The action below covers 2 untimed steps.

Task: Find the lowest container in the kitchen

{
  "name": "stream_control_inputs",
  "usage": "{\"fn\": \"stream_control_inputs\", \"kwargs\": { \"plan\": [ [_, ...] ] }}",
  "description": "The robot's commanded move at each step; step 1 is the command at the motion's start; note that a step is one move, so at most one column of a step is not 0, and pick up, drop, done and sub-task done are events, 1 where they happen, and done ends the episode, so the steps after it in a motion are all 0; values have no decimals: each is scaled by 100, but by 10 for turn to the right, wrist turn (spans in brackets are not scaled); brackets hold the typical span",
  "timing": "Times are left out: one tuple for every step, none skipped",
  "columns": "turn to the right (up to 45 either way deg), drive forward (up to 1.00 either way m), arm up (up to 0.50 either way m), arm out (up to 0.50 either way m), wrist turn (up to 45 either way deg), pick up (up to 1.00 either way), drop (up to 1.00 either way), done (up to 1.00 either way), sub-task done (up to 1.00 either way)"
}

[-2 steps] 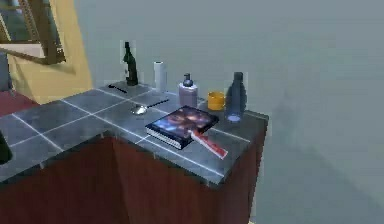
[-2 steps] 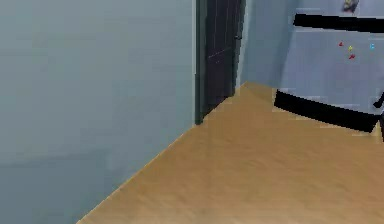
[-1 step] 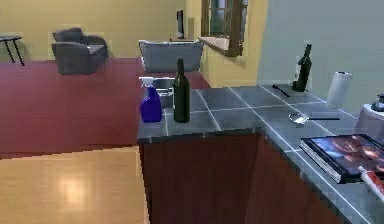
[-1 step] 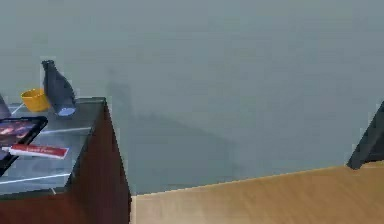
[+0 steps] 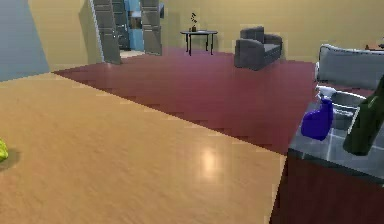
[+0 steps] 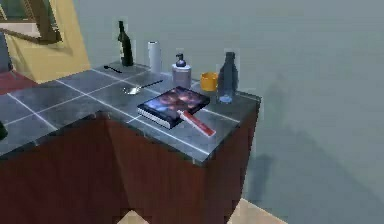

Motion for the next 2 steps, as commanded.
{"fn": "stream_control_inputs", "kwargs": {
  "plan": [
    [0, 30, 0, 0, 0, 0, 0, 0, 0],
    [450, 0, 0, 0, 0, 0, 0, 0, 0]
  ]
}}
